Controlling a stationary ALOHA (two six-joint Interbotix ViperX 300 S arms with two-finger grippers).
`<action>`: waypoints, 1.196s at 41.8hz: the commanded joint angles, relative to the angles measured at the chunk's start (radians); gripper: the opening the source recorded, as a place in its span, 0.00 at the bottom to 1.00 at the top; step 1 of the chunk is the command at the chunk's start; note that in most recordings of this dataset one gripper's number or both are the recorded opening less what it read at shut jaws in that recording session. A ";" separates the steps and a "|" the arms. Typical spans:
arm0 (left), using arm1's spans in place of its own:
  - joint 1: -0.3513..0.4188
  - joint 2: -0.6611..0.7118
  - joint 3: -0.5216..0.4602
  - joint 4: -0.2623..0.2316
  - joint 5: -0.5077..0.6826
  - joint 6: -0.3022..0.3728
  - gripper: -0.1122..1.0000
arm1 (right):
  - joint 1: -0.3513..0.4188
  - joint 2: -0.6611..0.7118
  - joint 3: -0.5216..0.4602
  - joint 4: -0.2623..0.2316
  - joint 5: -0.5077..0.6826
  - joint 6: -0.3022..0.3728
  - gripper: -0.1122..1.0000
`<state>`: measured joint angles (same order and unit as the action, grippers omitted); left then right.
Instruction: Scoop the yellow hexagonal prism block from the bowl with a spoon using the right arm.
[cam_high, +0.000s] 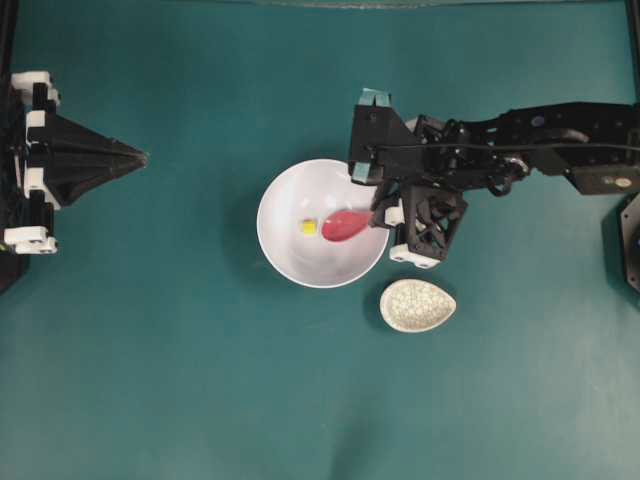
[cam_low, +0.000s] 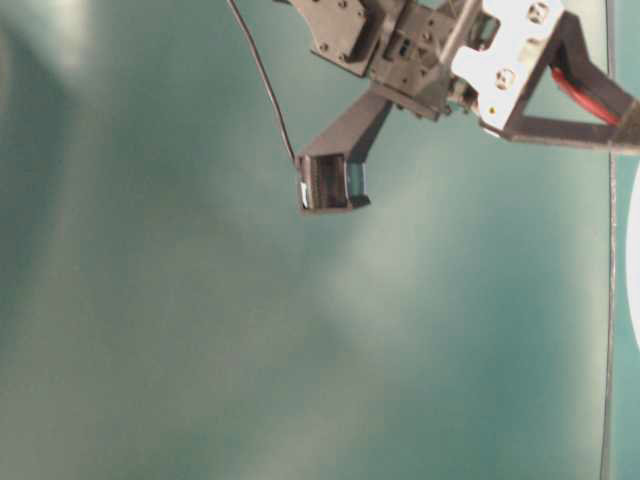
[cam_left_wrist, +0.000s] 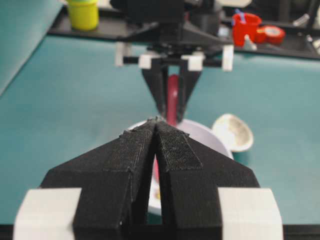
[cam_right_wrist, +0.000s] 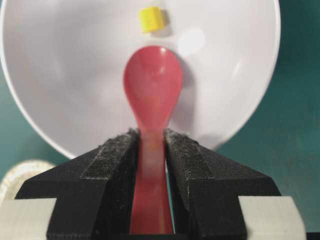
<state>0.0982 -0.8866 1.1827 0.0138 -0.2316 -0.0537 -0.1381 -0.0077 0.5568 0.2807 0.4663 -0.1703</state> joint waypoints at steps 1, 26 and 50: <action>0.003 0.002 -0.026 -0.002 -0.009 0.000 0.10 | 0.000 -0.006 -0.035 -0.002 -0.009 -0.005 0.33; 0.003 0.002 -0.026 -0.002 -0.011 0.000 0.10 | 0.012 0.048 -0.081 -0.002 -0.064 -0.014 0.33; 0.003 0.002 -0.026 -0.002 -0.009 0.000 0.10 | 0.018 0.051 -0.091 0.000 -0.163 -0.014 0.33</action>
<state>0.0982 -0.8882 1.1827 0.0138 -0.2316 -0.0537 -0.1227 0.0614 0.4893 0.2807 0.3160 -0.1825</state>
